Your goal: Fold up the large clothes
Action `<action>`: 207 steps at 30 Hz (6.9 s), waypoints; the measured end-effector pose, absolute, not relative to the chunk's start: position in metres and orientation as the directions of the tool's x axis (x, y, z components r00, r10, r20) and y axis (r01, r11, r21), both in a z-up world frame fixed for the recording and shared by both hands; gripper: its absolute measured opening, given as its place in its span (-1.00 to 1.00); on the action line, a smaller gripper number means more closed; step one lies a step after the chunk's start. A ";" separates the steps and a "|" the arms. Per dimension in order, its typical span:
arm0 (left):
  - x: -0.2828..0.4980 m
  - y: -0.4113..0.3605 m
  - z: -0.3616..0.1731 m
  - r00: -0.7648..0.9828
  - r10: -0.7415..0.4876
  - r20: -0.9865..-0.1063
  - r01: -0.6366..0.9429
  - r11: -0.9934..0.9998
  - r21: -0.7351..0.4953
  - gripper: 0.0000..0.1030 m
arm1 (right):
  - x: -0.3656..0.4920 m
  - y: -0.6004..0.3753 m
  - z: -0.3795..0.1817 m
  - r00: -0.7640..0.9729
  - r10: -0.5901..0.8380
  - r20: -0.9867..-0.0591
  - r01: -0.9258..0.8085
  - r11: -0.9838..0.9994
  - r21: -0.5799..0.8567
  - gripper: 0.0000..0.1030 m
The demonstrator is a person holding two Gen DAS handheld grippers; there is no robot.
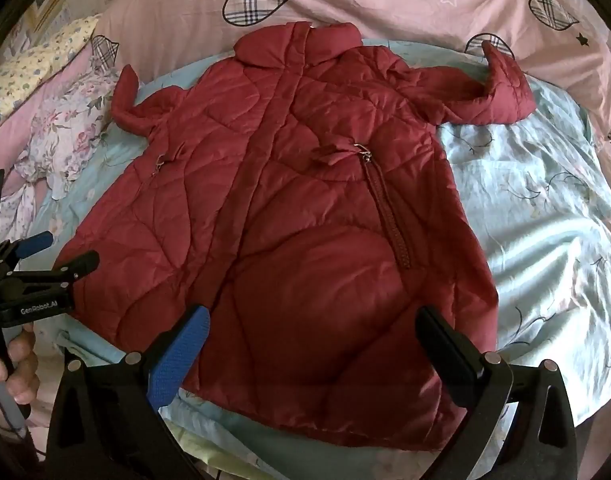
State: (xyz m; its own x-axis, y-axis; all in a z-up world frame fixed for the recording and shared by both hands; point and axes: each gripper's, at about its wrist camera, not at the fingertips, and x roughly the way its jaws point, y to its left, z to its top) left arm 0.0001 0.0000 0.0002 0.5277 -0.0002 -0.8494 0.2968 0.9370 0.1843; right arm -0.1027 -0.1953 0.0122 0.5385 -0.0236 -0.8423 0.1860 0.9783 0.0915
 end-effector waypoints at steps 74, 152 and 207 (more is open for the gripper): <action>0.076 -0.018 -0.005 0.467 -0.110 -0.877 0.288 0.957 0.033 1.00 | -0.038 -0.321 0.044 0.607 -0.095 -0.789 0.349 0.924 0.158 1.00; 0.257 -0.004 -0.032 0.226 -0.622 -0.749 0.177 0.783 -0.597 1.00 | 0.163 -0.214 -0.012 0.635 0.277 -0.721 -0.217 0.960 0.177 -0.67; 0.277 -0.037 -0.043 0.458 -0.331 -0.825 0.376 0.913 -0.158 -0.61 | 0.177 -0.320 -0.045 0.592 -0.071 -0.803 0.227 0.971 0.081 0.04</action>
